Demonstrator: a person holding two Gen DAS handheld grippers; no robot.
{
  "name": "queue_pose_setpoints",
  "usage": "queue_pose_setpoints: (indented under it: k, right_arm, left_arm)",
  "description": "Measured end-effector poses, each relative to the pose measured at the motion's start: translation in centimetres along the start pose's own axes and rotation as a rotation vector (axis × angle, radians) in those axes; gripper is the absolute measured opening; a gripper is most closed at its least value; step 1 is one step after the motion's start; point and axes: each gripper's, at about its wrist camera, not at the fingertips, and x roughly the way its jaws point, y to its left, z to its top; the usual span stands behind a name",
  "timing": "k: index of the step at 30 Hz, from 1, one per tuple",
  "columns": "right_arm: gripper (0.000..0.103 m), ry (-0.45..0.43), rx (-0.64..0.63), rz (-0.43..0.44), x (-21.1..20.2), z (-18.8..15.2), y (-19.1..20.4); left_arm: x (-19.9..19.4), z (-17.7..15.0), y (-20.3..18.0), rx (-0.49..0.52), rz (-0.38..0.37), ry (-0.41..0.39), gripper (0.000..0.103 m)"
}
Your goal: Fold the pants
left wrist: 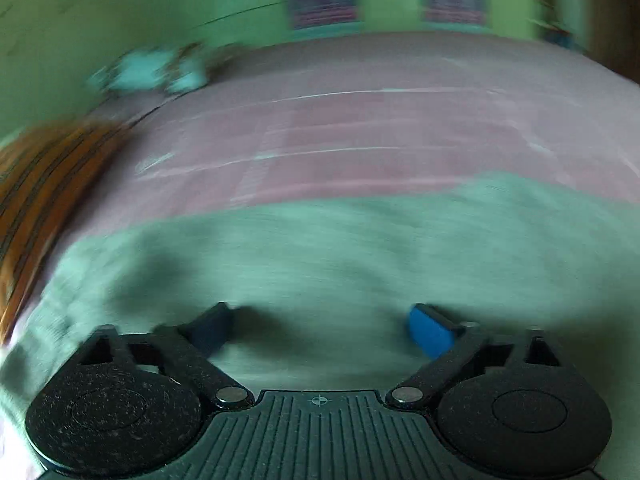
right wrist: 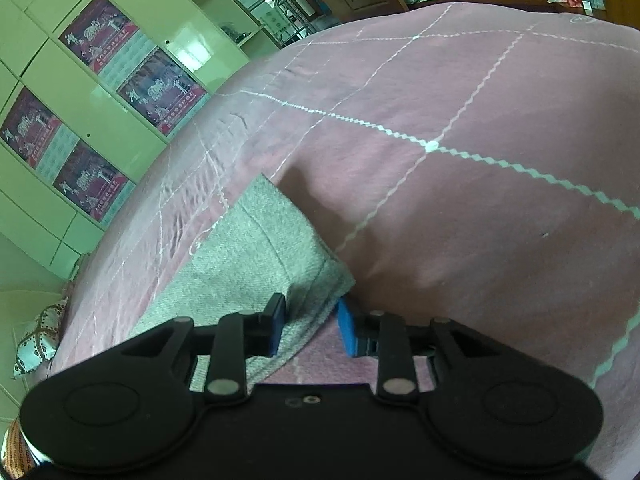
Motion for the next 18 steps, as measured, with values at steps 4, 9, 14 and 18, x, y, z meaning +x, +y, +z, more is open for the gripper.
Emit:
queue_pose_setpoints:
  k: [4, 9, 14, 18]
  right_arm:
    - [0.022, 0.005, -0.007, 0.009, 0.1, 0.2, -0.3]
    - [0.023, -0.02, 0.035, 0.021, -0.1, -0.1, -0.5]
    - [0.026, -0.024, 0.054, 0.035, -0.7, -0.4, -0.6]
    - [0.029, -0.016, 0.063, 0.048, -1.6, -0.8, -0.3]
  left_arm:
    - [-0.1, 0.2, 3.6, -0.011, 0.018, 0.012, 0.098]
    - [-3.2, -0.3, 3.0, 0.013, 0.055, 0.002, 0.098]
    - [-7.6, -1.0, 0.1, -0.037, 0.038, -0.038, 0.098]
    - [-10.8, -2.2, -5.6, -0.067, -0.096, -0.055, 0.098]
